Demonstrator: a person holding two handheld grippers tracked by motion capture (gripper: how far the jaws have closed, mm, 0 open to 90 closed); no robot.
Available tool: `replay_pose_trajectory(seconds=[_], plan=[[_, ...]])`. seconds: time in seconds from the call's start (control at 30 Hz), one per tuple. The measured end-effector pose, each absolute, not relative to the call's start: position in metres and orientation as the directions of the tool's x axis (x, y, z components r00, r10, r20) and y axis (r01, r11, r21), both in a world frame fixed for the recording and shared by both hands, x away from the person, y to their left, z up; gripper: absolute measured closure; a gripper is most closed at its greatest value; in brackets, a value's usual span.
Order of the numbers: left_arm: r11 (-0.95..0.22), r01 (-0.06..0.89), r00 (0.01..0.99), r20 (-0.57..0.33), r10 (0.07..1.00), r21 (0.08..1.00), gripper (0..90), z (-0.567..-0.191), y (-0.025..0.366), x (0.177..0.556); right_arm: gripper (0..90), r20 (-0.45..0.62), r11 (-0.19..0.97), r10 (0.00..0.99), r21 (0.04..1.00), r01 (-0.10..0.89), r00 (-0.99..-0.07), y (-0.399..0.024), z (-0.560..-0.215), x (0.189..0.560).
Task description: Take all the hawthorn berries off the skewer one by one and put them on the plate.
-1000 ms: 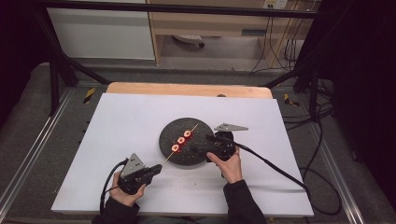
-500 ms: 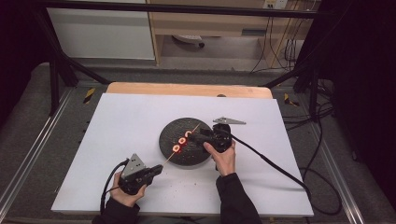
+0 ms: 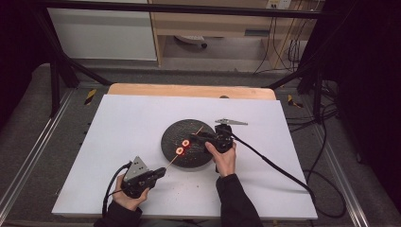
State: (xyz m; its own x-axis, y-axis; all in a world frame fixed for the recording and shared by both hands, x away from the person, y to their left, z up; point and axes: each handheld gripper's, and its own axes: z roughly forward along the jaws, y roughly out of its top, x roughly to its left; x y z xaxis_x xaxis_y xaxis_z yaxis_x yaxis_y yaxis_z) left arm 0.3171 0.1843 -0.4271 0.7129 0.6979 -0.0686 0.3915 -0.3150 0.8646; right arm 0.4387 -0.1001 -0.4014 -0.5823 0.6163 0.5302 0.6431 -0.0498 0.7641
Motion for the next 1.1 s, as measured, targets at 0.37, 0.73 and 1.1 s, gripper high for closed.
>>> replay_pose_trajectory(seconds=[0.37,0.73,1.1], plan=[[-0.312,0.384,0.715,-0.066,0.696,0.869,88.1,-0.427,0.183,0.316,60.7,0.567,-0.074,0.591,0.746,0.662,-0.573,-0.100,-0.401,0.438],[-0.305,0.369,0.718,-0.061,0.694,0.878,88.2,-0.423,0.184,0.314,61.2,0.553,-0.111,0.616,0.766,0.633,-0.562,-0.108,-0.388,0.439],[-0.301,0.360,0.722,-0.059,0.689,0.883,88.2,-0.422,0.185,0.312,61.3,0.511,-0.117,0.664,0.792,0.599,-0.546,-0.124,-0.373,0.448]])
